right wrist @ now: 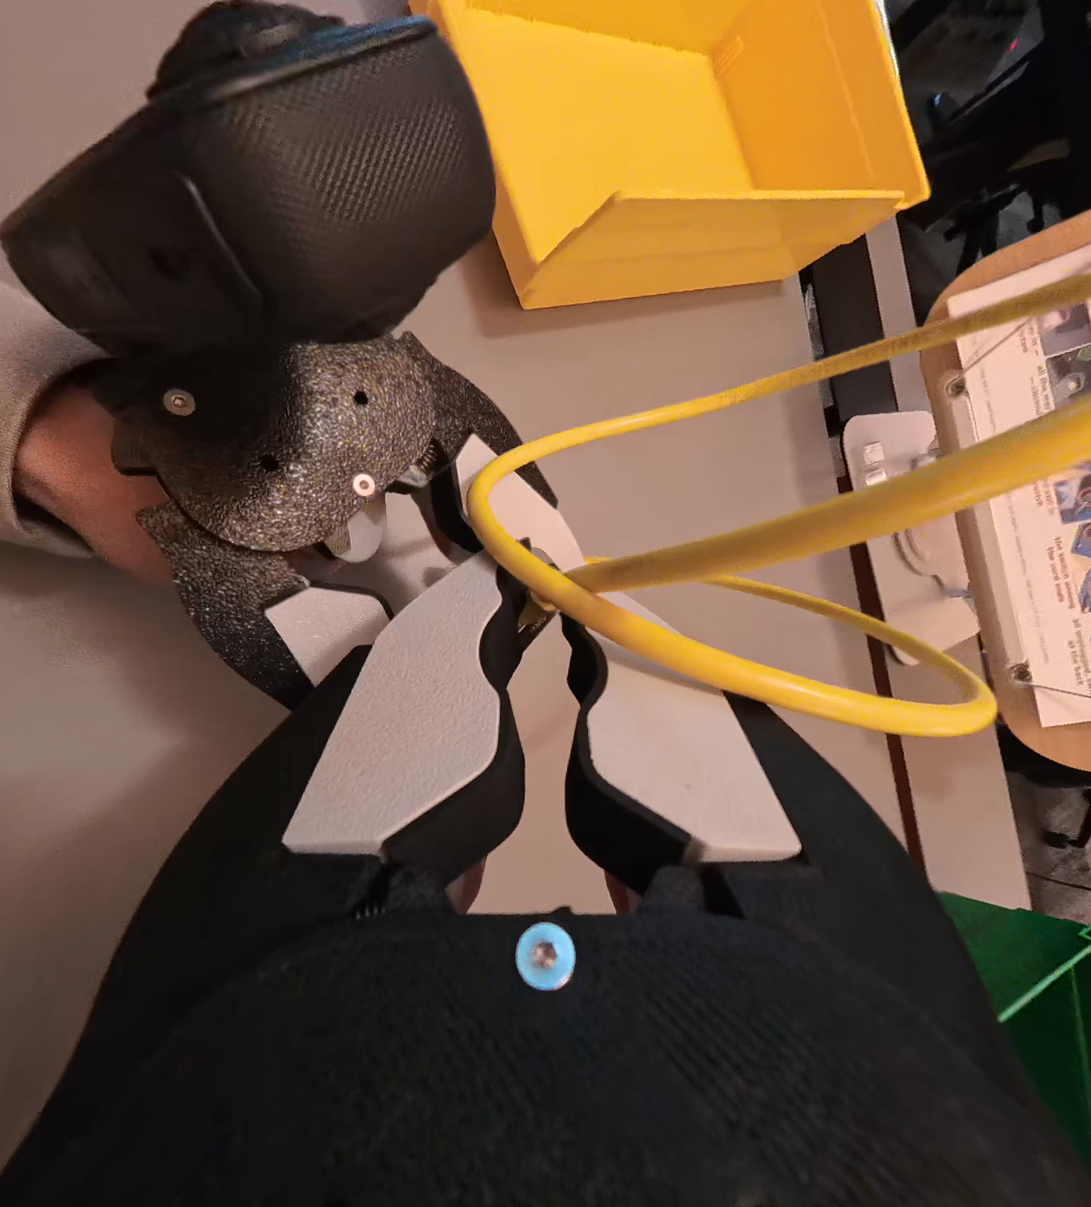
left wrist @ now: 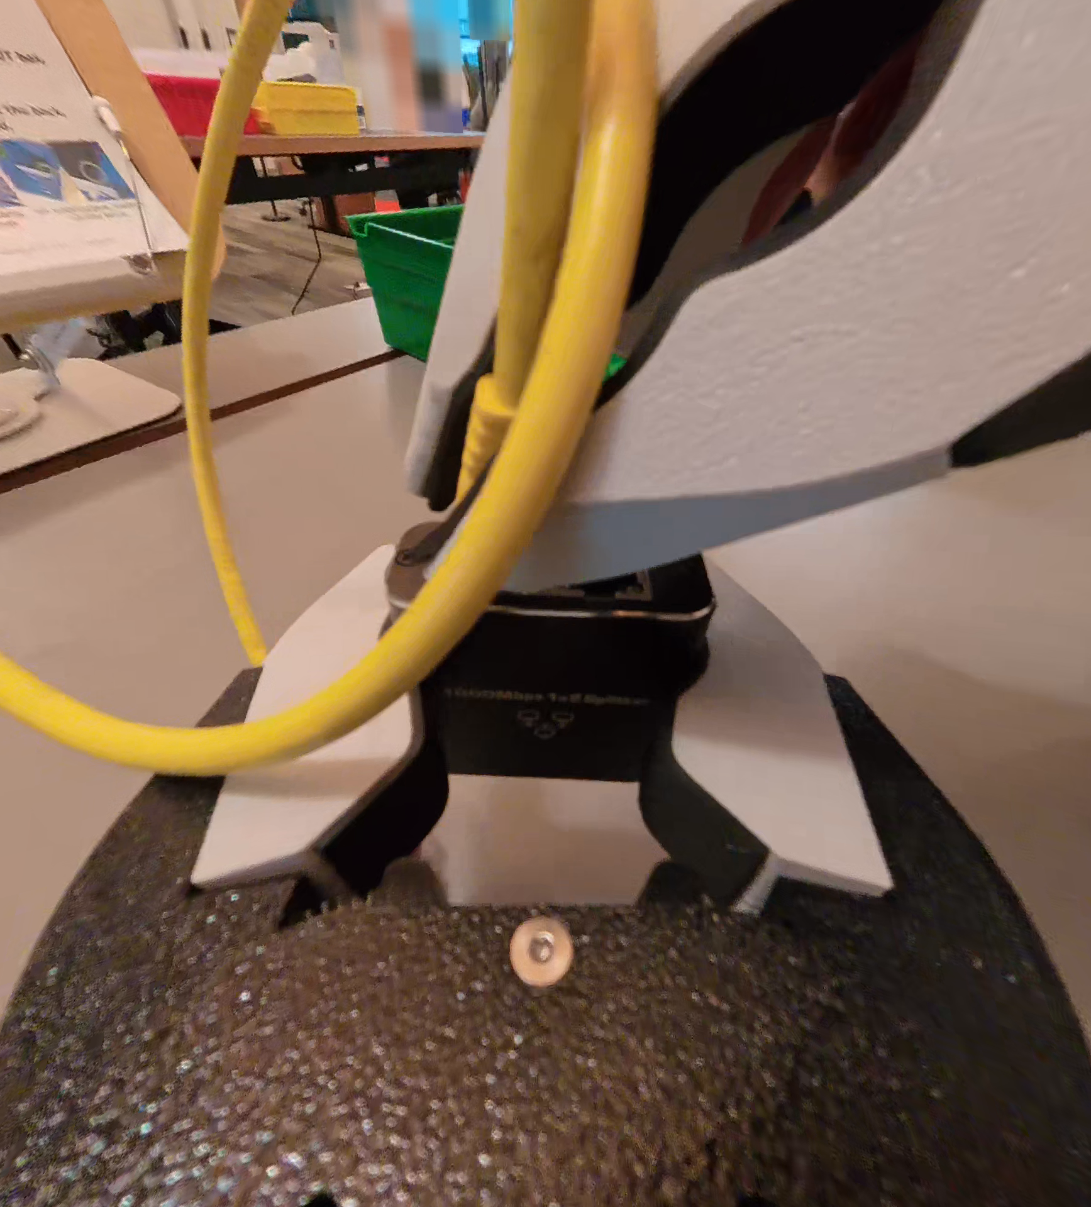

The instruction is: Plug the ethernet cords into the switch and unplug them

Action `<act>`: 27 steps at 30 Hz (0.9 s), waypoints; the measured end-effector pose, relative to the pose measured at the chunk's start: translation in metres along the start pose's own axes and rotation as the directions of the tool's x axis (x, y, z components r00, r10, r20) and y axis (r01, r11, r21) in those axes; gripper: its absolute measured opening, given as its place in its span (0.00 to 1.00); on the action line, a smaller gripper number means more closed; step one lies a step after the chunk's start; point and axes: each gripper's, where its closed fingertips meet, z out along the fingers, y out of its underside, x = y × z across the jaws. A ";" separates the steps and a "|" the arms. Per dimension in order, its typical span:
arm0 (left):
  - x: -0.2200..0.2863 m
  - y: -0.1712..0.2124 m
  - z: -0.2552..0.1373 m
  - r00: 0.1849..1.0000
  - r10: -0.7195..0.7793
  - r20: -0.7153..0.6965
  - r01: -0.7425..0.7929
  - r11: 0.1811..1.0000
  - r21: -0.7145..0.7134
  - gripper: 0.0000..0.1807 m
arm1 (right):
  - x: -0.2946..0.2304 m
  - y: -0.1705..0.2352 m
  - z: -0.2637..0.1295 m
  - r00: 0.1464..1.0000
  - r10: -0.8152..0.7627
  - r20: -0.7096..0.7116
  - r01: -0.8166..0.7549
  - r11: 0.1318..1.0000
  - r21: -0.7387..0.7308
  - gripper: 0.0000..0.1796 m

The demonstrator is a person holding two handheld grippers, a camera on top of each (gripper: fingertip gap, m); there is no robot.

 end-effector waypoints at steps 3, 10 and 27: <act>0.005 0.003 0.002 1.000 0.003 -0.029 -0.004 1.000 -0.021 0.42 | -0.003 0.003 0.000 0.999 0.033 0.025 -0.032 0.999 -0.029 0.07; 0.006 -0.004 -0.001 0.999 -0.003 -0.037 0.002 0.999 -0.033 0.41 | 0.003 -0.005 -0.004 0.990 0.114 -0.078 -0.113 0.993 0.022 0.11; 0.000 -0.034 -0.021 0.966 -0.183 -0.181 0.201 0.975 0.089 0.41 | 0.002 -0.002 -0.050 0.850 0.521 -0.075 -0.454 0.797 0.399 0.27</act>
